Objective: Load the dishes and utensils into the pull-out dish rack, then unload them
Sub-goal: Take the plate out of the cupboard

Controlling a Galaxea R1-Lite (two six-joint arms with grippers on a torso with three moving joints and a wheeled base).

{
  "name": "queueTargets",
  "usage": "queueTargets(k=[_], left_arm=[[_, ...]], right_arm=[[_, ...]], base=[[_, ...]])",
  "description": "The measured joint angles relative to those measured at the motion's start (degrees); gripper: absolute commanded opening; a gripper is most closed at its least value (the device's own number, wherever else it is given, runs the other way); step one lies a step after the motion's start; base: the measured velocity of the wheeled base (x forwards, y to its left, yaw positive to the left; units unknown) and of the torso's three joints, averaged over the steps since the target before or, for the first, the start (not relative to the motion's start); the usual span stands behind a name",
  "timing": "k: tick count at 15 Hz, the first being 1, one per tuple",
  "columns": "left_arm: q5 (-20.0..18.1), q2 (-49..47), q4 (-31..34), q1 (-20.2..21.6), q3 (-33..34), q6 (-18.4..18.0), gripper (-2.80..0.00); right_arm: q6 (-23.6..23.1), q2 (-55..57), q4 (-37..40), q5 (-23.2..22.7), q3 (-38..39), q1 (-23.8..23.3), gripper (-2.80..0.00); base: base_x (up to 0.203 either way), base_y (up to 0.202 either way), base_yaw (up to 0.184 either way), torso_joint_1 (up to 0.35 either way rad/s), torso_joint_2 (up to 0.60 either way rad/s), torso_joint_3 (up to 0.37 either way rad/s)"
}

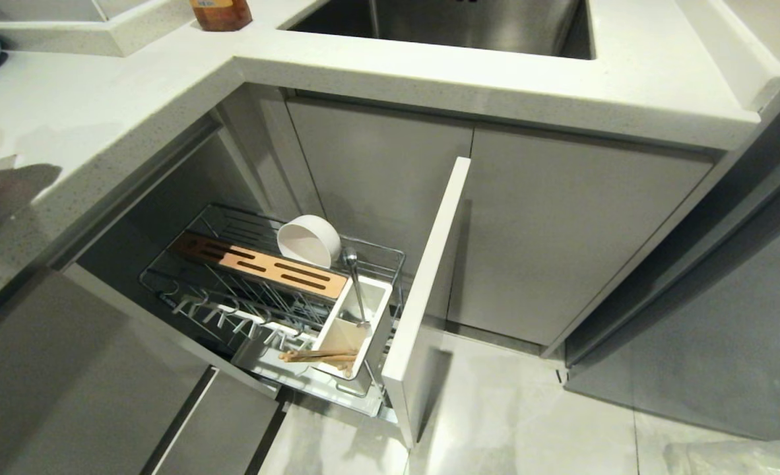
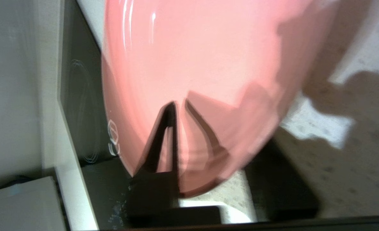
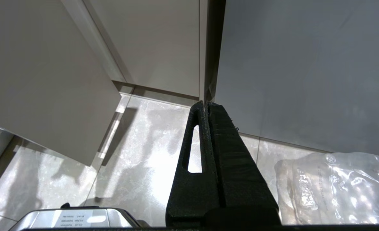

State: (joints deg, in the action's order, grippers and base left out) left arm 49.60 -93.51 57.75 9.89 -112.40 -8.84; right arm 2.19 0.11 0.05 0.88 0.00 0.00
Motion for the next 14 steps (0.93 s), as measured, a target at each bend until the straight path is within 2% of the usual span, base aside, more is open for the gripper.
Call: queueTargets(k=[8,14], left_arm=[[-0.3,1.5,-0.2,-1.0,0.0,0.0,0.00],[-5.7,5.5,0.6,-3.9,0.1,0.3,0.00]], right_arm=[[0.0,0.0,0.0,0.0,0.0,0.0,-2.80],[0.0,0.0,0.0,0.0,0.0,0.0,-2.80]], base=[[0.000,0.000,0.000,0.000,0.00,0.000],[0.000,0.000,0.000,0.000,0.00,0.000]])
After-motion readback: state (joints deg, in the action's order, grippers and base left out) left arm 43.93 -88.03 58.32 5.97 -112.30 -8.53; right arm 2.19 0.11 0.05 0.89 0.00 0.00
